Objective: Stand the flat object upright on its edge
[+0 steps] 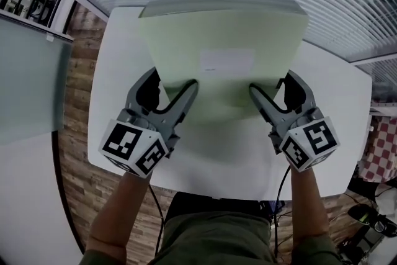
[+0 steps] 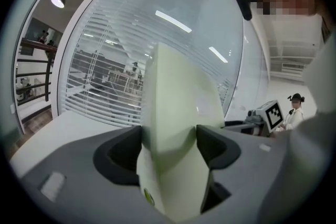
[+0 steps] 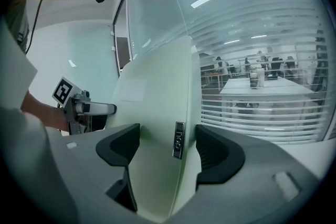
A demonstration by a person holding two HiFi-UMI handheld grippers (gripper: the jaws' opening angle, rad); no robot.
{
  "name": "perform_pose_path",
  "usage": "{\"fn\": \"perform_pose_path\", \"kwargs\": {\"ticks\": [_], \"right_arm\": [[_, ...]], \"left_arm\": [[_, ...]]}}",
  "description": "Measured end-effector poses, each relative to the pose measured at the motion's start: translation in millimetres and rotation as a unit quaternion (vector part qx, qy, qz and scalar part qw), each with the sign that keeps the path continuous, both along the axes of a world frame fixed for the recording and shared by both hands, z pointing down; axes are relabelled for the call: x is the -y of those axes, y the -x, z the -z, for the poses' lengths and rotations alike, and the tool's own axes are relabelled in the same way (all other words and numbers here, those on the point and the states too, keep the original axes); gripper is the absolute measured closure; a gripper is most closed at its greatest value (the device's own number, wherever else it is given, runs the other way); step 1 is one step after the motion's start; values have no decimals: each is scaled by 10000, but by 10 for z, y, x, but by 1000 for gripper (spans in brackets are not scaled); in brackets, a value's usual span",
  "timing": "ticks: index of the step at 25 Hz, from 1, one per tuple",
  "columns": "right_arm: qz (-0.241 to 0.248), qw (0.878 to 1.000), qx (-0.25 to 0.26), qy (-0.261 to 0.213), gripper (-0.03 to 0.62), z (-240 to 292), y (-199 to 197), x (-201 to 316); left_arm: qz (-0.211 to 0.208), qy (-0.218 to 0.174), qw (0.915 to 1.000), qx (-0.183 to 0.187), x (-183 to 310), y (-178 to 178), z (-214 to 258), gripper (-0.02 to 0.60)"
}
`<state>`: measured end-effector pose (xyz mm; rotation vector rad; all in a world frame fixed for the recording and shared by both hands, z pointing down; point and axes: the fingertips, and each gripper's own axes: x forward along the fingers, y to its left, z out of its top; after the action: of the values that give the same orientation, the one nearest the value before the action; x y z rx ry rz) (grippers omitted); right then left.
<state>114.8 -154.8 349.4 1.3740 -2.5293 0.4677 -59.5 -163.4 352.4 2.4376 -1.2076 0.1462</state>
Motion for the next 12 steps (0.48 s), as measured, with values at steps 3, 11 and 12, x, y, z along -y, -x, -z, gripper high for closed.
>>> {"fn": "perform_pose_path", "kwargs": {"ticks": [3,11,12], "right_arm": [[-200,9995,-67,-226,256,16,-38,-8],[-715,9956,-119,-591,258,-4,-115,-64],[-760,9950,-118,-637,258,3,-125,-76]], "left_arm": [[-218,-193,9995,99,59,-48,19,274],[-713,-779,9940,271,173,-163,71,270],[-757,-825,9933,272,177,-177,81,270]]}}
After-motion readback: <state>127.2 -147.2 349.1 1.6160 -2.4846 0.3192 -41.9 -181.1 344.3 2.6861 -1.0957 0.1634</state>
